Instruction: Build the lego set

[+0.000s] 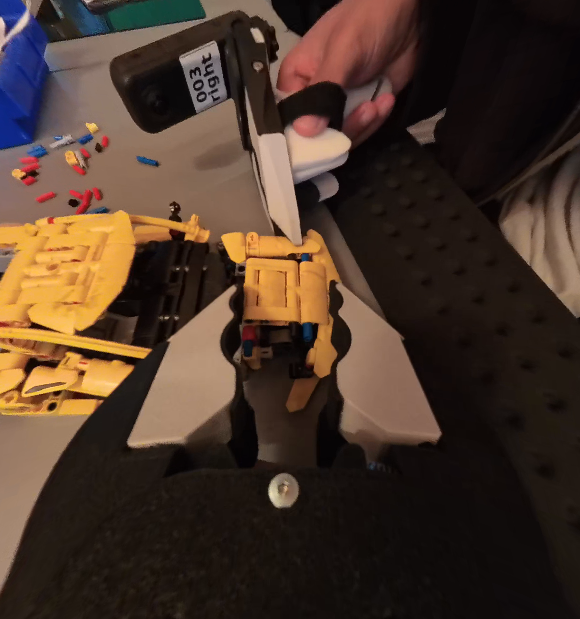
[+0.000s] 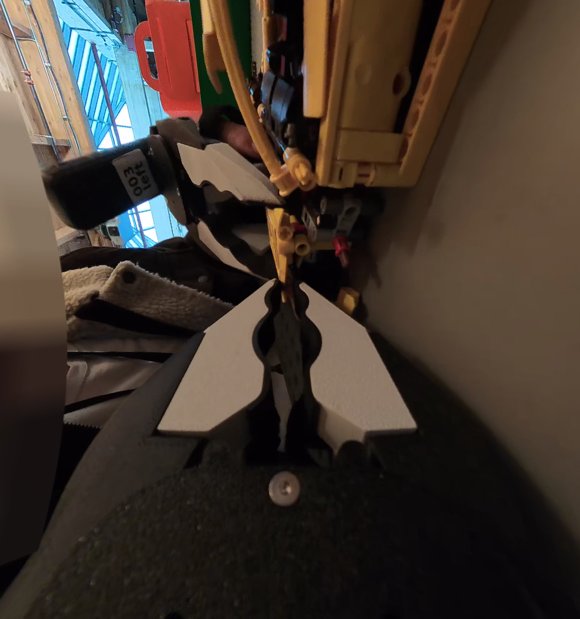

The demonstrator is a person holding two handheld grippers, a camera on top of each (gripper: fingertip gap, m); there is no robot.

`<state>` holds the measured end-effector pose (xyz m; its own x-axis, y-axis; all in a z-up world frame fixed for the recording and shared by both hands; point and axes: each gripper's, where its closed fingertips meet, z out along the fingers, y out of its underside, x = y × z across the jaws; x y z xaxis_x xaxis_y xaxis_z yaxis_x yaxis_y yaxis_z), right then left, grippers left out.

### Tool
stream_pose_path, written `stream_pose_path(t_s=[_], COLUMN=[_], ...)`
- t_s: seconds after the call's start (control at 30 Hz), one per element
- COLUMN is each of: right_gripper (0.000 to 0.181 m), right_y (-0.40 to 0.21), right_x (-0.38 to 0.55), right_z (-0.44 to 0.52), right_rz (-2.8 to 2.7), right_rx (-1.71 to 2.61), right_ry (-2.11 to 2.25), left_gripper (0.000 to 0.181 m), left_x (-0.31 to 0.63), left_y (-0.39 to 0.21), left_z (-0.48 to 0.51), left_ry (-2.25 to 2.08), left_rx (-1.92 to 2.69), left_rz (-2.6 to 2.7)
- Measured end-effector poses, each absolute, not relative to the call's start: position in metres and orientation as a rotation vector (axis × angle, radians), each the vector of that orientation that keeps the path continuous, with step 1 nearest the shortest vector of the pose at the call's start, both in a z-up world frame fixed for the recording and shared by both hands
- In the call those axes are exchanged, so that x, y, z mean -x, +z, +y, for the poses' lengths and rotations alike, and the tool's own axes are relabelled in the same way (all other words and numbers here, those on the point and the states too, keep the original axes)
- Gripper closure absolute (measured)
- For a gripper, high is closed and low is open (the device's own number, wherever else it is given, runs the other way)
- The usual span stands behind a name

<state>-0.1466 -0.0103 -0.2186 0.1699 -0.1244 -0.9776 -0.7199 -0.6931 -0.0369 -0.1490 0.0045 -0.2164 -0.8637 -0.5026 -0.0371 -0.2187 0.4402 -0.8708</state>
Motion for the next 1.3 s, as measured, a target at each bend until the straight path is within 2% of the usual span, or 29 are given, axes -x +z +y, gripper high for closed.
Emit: stream_pose_path(t_s=[0.73,0.8,0.9,1.3], right_gripper=[0.174,0.16,0.176,0.176], right_y=[-0.219,-0.212,-0.219,-0.22], right_x=[0.147,0.147,0.146,0.149], right_z=[-0.009,-0.012,-0.017,-0.014], right_rz=[0.77,0.733,0.748,0.718], right_rx=[1.982,1.941,1.988,2.02], right_ry=[1.498,1.547,1.532,1.472], left_gripper=[0.132,0.132,0.132,0.132], left_x=[0.144,0.144,0.144,0.143], left_y=[-0.218,-0.218,-0.218,-0.218], left_z=[0.0,0.0,0.0,0.0], left_ry=[-1.387,-1.388,-1.391,-1.385], left_rx=[0.746,0.747,0.75,0.764], left_rz=[2.358,2.359,2.36,2.352])
